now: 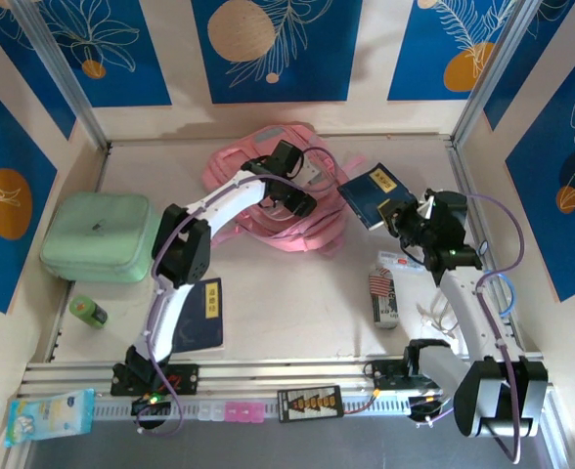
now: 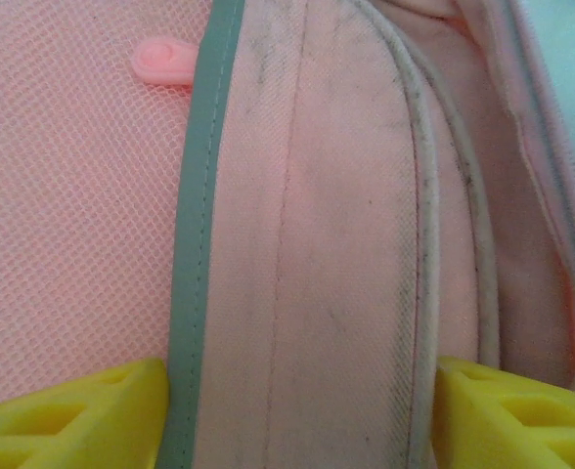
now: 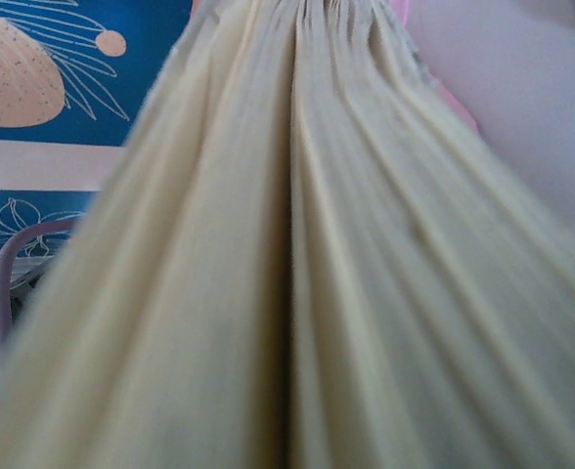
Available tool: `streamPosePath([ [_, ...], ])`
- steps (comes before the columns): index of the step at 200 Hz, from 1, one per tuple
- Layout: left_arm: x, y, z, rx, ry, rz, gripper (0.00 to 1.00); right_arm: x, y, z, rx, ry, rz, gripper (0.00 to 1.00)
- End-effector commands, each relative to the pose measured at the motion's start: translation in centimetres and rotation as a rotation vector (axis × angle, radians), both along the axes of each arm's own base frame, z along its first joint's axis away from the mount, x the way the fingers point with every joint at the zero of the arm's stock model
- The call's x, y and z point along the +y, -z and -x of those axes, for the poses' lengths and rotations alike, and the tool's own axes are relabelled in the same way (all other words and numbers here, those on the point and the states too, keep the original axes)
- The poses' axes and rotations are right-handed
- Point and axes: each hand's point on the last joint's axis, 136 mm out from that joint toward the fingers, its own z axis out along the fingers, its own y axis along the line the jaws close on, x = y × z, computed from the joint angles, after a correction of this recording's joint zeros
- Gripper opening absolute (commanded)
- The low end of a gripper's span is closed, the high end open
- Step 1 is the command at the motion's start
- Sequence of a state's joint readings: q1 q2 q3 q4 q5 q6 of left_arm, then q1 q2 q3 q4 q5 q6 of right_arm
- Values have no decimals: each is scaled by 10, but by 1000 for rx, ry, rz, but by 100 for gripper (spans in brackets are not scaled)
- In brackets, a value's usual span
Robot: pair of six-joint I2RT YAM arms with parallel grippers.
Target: Pack books, pencil case, and school supplies into a backpack
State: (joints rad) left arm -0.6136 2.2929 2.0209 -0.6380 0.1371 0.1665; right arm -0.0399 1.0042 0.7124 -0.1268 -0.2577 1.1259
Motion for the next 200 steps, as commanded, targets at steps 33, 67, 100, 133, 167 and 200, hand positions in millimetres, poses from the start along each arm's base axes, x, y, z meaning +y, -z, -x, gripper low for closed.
streamPosePath([
  [33,12,19,-6,-3,6,-135,65,-3,5,6,10,0,2,0],
  [67,11,2,-9,-32,-14,-117,46,-4,9,7,20,6,2,0],
  [100,5,-38,-4,-66,8,-40,27,-8,13,11,29,27,22,0],
  [133,6,-65,-2,-96,5,-2,9,-12,13,14,27,41,50,0],
  [167,1,-93,6,-99,12,82,0,-10,16,22,24,11,69,0],
  [200,5,-141,10,-187,-30,178,0,-8,15,34,-20,-8,95,0],
])
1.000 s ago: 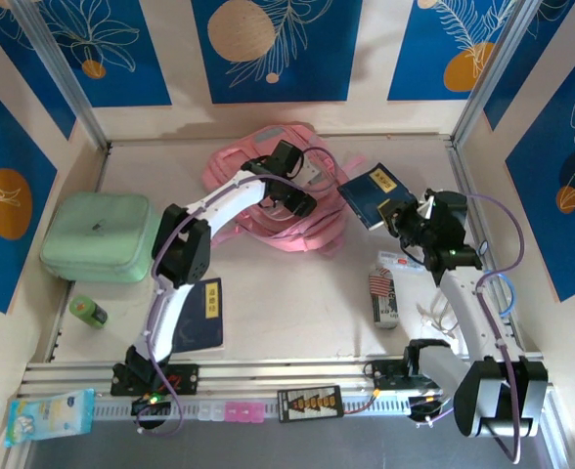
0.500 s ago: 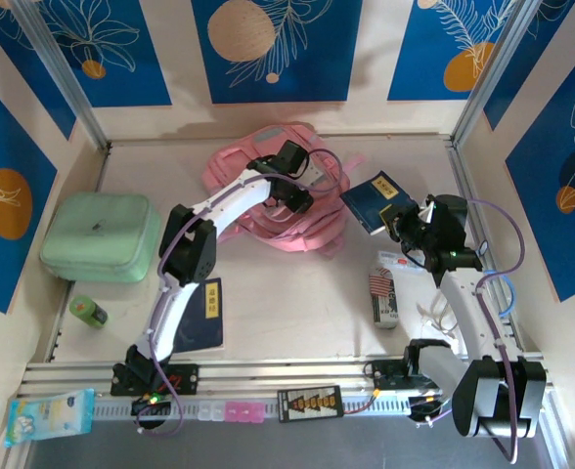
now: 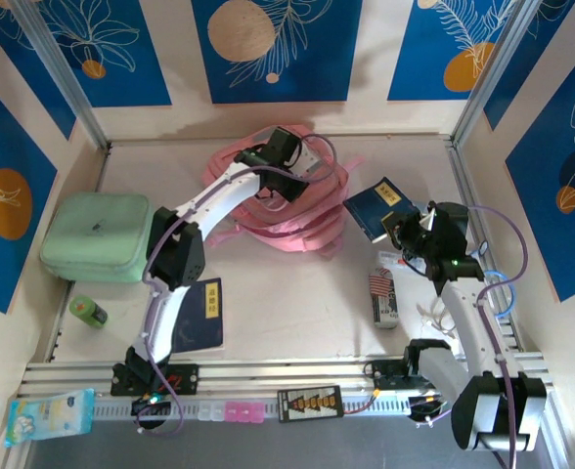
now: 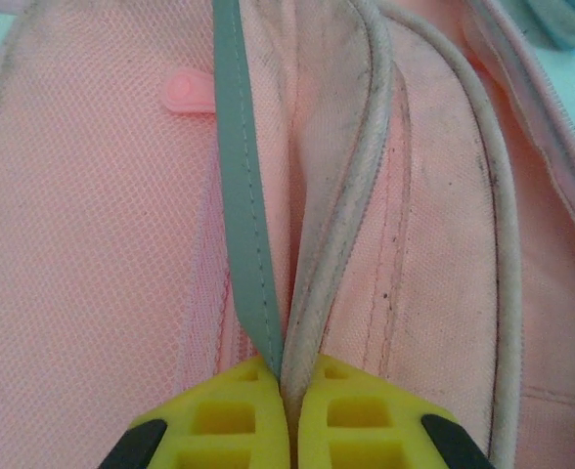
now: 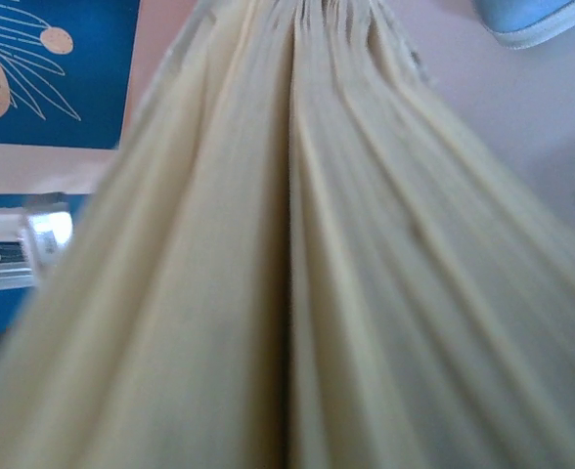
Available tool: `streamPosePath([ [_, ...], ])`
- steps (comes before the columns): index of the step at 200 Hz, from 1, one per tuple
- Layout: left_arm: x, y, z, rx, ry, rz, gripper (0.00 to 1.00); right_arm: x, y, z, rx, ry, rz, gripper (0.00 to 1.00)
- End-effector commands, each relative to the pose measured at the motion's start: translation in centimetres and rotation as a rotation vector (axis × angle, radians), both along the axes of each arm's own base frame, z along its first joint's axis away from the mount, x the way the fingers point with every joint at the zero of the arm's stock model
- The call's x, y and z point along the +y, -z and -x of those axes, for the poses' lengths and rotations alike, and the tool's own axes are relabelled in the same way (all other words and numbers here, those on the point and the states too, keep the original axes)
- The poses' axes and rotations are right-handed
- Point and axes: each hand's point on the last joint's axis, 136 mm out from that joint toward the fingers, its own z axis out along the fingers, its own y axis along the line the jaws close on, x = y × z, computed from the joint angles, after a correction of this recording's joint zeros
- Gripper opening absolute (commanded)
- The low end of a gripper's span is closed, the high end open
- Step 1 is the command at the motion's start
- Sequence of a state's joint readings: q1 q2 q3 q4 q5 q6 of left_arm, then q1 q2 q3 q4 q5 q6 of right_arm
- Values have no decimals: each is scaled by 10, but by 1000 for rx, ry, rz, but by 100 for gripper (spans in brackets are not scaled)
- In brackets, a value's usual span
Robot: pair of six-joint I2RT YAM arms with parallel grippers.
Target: Pack books, pencil case, and school supplies into a backpack
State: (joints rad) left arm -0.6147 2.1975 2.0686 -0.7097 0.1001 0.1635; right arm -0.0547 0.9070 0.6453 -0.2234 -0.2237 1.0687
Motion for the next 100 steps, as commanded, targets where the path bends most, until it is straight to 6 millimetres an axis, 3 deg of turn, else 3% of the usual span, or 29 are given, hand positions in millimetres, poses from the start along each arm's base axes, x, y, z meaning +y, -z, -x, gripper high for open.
streamPosePath([
  [1,-3,-82,8,-118,-4,162,0,1,-6,9,-59,-30,36,0],
  [33,10,-132,0,-249,-101,230,0,-3,-6,19,-46,-17,62,0],
  [54,10,-156,-6,-312,-127,274,0,6,-9,16,-66,-56,39,0],
  [74,9,-163,-4,-314,-128,302,0,25,-13,8,-61,-127,1,0],
  [100,11,-157,-4,-303,-138,289,0,63,-21,-5,-99,-218,-36,0],
])
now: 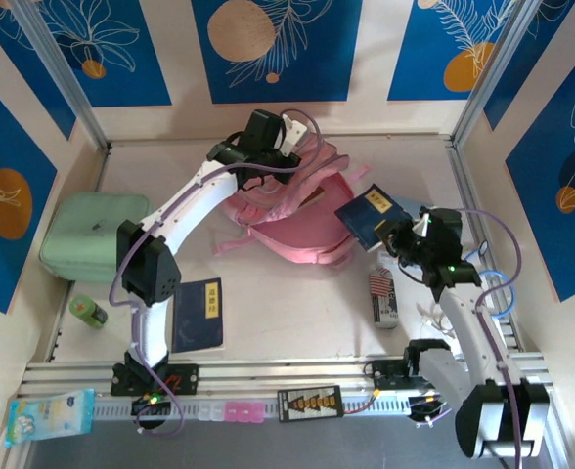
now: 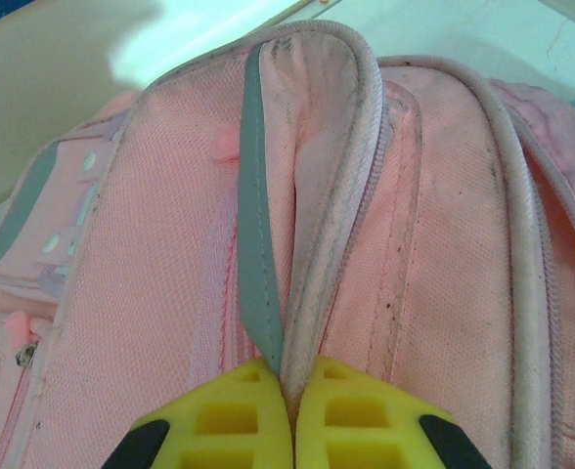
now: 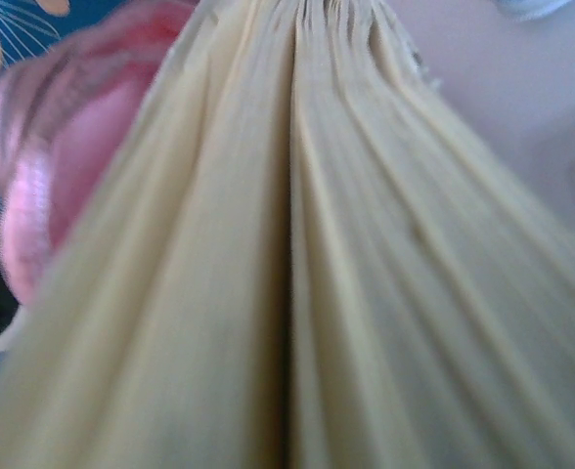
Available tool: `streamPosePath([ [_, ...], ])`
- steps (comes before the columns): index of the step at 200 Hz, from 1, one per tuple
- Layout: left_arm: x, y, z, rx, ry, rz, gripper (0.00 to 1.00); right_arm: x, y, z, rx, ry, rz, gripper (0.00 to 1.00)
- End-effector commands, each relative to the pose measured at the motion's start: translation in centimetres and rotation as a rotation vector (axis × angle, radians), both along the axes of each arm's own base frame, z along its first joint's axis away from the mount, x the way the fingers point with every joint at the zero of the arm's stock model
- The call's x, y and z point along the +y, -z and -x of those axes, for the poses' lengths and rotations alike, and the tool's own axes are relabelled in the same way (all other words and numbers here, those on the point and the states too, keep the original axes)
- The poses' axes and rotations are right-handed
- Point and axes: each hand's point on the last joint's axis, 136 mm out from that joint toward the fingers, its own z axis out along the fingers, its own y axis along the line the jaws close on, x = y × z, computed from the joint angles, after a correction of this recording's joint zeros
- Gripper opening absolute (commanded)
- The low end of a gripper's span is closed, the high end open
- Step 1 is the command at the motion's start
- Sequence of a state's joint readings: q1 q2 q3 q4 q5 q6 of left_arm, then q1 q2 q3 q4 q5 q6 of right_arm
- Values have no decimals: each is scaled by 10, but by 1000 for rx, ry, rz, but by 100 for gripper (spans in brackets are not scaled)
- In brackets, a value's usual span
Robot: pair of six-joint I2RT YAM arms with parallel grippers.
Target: Pack books, pencil case, and school supplies into a backpack
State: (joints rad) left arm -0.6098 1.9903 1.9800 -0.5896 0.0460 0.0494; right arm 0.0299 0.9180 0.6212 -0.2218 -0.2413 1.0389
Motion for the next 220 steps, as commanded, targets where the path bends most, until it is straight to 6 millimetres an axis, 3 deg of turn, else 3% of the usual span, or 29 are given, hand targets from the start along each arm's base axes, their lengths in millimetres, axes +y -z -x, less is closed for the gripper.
streamPosePath([
  [1,-4,-60,-5,-143,-17,116,0,36,-33,-16,-114,-108,-56,0],
  [35,-4,-50,-6,-120,-16,106,0,86,-43,-47,-139,-200,-92,0],
  [61,-1,-49,-10,-114,-28,117,0,103,-42,-79,-164,-164,-132,0],
  [86,6,-49,-16,-90,-49,158,0,117,-19,-104,-86,-133,-130,0],
  [122,9,-46,-19,-64,-50,196,0,129,37,-135,72,-82,-120,0],
  [163,13,-46,-26,-50,-71,237,0,156,60,-168,125,-77,-104,0],
  [198,18,-46,-31,-43,-86,250,0,183,81,-188,223,-101,-146,26],
  [220,23,-43,-35,-33,-105,255,0,185,83,-190,239,-112,-170,40],
])
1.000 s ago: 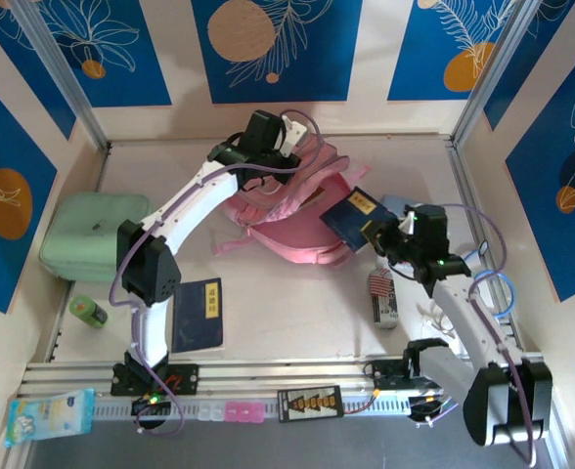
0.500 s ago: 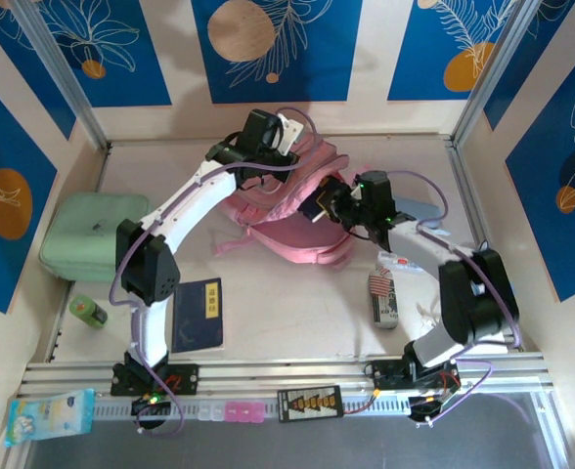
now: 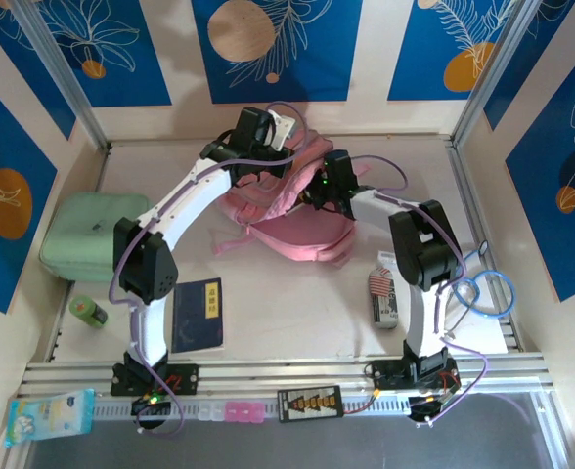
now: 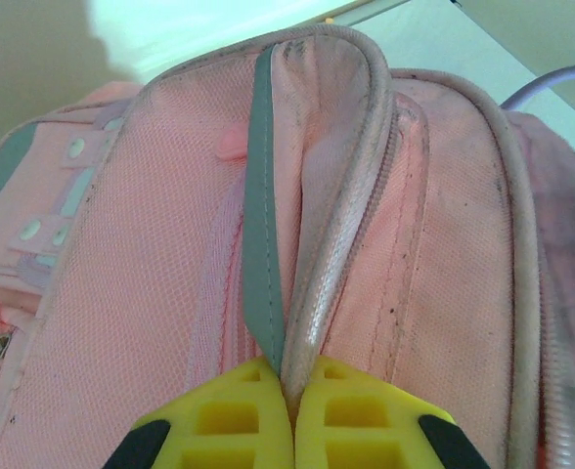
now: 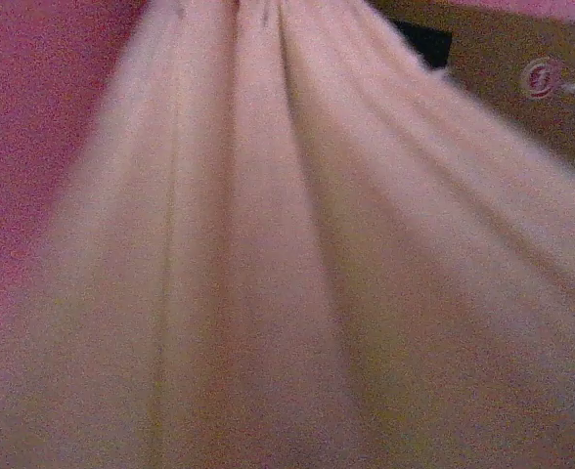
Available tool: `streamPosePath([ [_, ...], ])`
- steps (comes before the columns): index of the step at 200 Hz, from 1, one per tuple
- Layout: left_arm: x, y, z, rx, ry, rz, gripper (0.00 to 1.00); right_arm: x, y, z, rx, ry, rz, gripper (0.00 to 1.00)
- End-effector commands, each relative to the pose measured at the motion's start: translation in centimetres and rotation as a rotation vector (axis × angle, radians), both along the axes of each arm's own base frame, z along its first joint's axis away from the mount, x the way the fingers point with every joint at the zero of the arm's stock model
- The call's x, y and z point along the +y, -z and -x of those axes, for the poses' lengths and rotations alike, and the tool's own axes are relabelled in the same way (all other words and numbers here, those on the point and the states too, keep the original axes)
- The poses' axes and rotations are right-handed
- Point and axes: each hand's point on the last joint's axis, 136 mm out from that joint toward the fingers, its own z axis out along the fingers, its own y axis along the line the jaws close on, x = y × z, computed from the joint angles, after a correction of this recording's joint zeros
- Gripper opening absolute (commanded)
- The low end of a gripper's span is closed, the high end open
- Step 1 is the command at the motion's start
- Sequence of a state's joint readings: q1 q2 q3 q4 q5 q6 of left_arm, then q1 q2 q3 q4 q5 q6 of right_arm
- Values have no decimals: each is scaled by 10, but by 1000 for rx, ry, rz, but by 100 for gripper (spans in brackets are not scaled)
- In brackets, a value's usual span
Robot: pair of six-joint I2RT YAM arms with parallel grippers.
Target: Pack books, pencil case, and school supplies into a backpack
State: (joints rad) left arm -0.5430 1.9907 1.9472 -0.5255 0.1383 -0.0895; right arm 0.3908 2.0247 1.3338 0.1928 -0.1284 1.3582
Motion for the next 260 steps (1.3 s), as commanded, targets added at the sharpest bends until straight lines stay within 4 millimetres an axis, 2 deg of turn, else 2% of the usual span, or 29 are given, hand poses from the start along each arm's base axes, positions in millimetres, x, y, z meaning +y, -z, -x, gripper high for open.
streamPosePath([
  [1,9,-45,-18,-109,-39,101,0,4,14,7,89,-12,-18,40],
  [15,12,-42,-21,-102,-49,100,0,-4,7,12,85,-15,-10,52],
  [36,15,-34,-23,-85,-61,94,0,-27,-7,29,77,7,17,66],
  [71,16,-19,-25,-61,-71,90,0,-66,-21,70,77,44,22,70],
  [96,16,3,-22,-20,-63,75,0,-99,-18,105,97,101,85,70],
  [103,16,11,-19,-3,-58,68,6,-109,-18,115,106,122,118,70],
  [124,26,34,-10,86,-104,82,36,-143,-17,144,121,171,259,74],
  [137,41,41,-6,129,-150,127,50,-160,-22,157,92,170,357,85],
  [163,84,52,11,181,-264,189,71,-179,-37,176,33,147,493,92],
  [179,116,65,32,220,-364,178,81,-179,-51,178,-30,114,536,94],
  [189,135,81,51,257,-424,161,85,-177,-58,178,-57,97,550,94],
  [215,177,120,116,375,-536,63,92,-160,-72,172,-119,45,556,94],
  [242,204,153,188,511,-616,27,94,-134,-74,157,-142,-28,562,94],
  [260,211,170,227,592,-648,38,94,-117,-71,147,-134,-78,565,94],
])
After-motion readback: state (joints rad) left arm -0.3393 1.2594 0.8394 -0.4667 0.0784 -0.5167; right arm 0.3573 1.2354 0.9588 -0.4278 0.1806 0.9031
